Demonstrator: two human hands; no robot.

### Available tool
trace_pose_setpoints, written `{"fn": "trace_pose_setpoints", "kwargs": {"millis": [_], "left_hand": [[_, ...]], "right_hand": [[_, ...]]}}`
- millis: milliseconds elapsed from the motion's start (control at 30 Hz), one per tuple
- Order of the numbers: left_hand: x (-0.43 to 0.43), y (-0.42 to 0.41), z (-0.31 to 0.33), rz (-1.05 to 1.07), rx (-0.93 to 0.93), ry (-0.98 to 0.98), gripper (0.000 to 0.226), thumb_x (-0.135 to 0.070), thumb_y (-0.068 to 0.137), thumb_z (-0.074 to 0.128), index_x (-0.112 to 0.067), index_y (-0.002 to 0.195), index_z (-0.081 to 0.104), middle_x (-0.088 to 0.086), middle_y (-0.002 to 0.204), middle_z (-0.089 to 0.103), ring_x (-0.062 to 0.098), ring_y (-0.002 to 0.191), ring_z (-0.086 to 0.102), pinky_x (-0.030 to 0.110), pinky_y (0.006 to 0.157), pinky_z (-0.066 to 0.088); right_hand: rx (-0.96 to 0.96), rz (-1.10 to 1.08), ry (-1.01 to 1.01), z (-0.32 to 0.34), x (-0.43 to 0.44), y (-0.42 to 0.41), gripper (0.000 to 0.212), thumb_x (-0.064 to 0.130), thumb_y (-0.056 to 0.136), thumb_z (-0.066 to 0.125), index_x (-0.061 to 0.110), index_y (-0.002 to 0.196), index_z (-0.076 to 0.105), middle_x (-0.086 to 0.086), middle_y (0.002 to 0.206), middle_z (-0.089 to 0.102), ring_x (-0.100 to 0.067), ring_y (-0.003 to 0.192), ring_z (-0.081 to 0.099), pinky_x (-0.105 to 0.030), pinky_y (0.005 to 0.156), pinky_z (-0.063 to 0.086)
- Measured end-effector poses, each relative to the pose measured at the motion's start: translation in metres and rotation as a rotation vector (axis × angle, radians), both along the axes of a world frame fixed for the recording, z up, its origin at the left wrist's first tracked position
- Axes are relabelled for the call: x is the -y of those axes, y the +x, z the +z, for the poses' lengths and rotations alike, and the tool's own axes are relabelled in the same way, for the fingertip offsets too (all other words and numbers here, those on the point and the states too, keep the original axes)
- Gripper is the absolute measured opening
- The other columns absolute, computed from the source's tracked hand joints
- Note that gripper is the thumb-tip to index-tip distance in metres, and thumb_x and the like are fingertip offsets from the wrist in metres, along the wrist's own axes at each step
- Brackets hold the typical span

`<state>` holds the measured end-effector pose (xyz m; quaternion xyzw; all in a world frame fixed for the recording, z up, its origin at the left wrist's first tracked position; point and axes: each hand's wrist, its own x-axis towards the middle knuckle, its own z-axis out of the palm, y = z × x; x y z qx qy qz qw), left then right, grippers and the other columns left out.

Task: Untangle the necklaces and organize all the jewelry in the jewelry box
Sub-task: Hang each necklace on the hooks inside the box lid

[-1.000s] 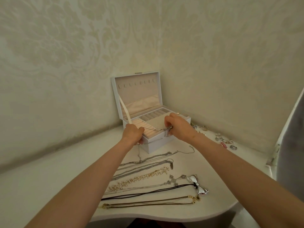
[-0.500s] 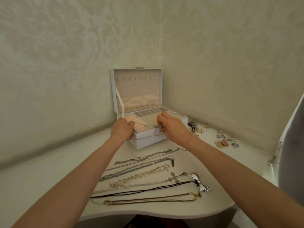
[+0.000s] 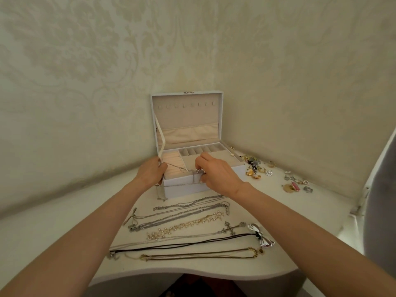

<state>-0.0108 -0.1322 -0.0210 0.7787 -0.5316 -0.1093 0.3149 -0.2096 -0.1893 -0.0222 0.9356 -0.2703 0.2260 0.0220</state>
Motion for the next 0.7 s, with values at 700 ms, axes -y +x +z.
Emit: {"fn": "trace_pose_setpoints", "kwargs": {"millis": [700], "left_hand": [[-0.004, -0.014, 0.008, -0.111, 0.025, 0.103, 0.029, -0.019, 0.097, 0.042, 0.003, 0.114, 0.049, 0.024, 0.096, 0.067, 0.029, 0.076, 0.058, 0.03, 0.058, 0.04]], "right_hand": [[0.013, 0.049, 0.216, 0.015, -0.007, -0.024, 0.026, -0.001, 0.07, 0.075, 0.006, 0.091, 0.06, 0.004, 0.089, 0.048, -0.015, 0.078, 0.045, -0.026, 0.067, 0.039]]}}
